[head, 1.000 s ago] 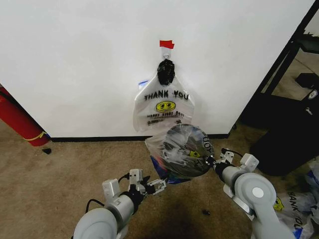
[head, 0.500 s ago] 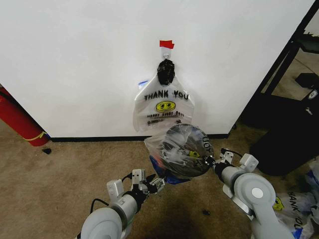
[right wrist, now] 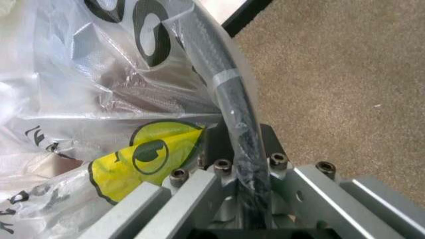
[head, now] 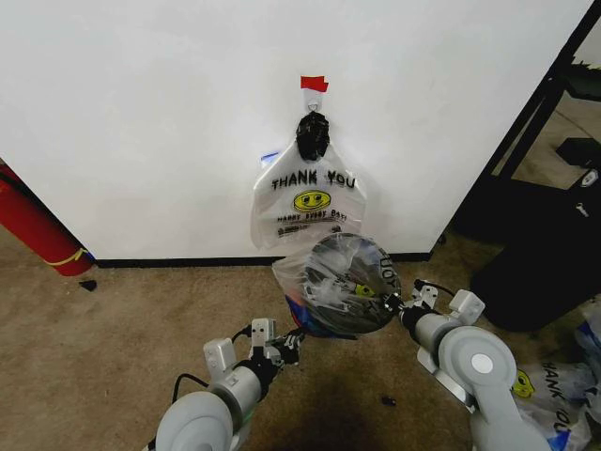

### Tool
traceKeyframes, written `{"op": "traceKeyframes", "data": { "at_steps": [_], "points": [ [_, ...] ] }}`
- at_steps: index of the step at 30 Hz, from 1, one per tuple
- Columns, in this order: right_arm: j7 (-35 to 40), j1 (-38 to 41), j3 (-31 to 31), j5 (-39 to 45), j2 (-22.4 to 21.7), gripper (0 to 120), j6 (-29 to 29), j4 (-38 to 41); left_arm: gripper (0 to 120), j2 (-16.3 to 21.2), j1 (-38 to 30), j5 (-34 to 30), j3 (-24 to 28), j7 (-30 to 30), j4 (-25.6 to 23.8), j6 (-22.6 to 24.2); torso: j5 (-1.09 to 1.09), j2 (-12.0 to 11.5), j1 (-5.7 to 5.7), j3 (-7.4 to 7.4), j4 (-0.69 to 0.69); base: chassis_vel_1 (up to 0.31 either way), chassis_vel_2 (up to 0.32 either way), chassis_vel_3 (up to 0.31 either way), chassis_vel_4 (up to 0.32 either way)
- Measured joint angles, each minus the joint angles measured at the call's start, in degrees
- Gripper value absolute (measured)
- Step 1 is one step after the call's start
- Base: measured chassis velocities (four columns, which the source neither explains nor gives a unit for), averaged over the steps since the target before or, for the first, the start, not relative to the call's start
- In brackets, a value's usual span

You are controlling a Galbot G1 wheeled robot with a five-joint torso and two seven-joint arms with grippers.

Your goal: Pick up the garbage bag from the wall and place it over the trash bin.

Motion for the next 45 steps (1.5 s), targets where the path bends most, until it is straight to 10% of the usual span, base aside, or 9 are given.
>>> {"op": "traceKeyframes", "data": {
  "at_steps": [13,21,35,45],
  "points": [
    [0.7,-1.6,0.5,1.5,-0.5,0,-0.3,2.9,0,-5.8,-2.3,8.2,3.6,-0.7,11.3,-0.3,0.00,0.0,0.00,0.00,0.00,0.000,0.000,0.000,0.000],
    [0.6,-2.0,0.7,1.3,-0.6,0,-0.4,2.9,1,-5.8,-1.1,9.8,3.1,-1.0,10.2,0.9,-0.01,0.0,0.00,0.00,-0.01,0.000,0.000,0.000,0.000],
    [-5.1,-1.3,0.5,-3.6,-3.2,0,-0.4,-1.7,52,4.4,8.9,12.1,-5.6,-1.7,-5.9,3.5,0.00,0.0,-0.01,0.00,0.02,0.000,0.000,0.000,0.000],
    [-35.7,-4.8,-0.7,-24.4,-16.8,0,6.8,-5.3,89,11.7,-1.2,3.8,-12.1,3.2,-6.9,-0.8,0.00,0.0,0.00,0.00,0.00,0.000,0.000,0.000,0.000]
  ]
}}
